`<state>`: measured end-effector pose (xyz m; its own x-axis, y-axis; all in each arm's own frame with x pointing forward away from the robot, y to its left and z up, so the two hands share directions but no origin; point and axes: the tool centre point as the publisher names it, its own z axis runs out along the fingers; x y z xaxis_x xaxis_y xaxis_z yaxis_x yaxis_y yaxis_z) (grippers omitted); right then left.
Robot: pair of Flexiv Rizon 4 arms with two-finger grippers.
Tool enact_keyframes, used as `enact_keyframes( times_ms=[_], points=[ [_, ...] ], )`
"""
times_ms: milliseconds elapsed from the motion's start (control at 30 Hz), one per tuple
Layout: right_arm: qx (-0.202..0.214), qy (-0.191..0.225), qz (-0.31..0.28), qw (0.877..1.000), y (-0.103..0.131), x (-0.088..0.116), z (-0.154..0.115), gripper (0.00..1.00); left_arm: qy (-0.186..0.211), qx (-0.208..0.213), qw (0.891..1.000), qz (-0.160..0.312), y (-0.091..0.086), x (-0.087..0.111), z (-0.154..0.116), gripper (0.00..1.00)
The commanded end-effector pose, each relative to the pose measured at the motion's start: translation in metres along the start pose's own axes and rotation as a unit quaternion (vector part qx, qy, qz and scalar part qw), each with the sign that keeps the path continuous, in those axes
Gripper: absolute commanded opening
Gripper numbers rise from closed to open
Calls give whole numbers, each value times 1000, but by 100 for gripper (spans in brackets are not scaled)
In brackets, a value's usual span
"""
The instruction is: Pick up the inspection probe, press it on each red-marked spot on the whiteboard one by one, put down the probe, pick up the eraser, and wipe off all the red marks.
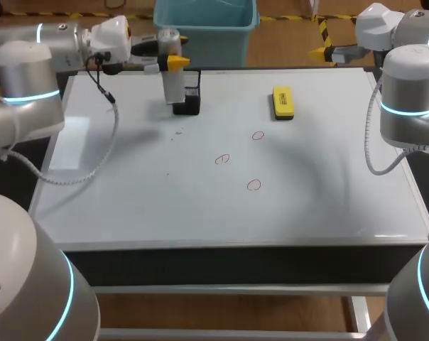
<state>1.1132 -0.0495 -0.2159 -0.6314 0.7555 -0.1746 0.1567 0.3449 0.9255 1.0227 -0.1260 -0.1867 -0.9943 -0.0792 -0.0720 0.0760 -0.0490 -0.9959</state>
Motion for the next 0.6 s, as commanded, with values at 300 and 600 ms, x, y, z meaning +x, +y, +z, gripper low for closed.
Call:
enact_keyframes(
  times_ms=[300,600],
  points=[
    [1,0,0,1000,0,0,0,100,-45,-13,999,-7,27,27,-25,0],
    [1,0,0,1000,0,0,0,100,-43,-9,999,-14,45,30,-40,0]
  ],
)
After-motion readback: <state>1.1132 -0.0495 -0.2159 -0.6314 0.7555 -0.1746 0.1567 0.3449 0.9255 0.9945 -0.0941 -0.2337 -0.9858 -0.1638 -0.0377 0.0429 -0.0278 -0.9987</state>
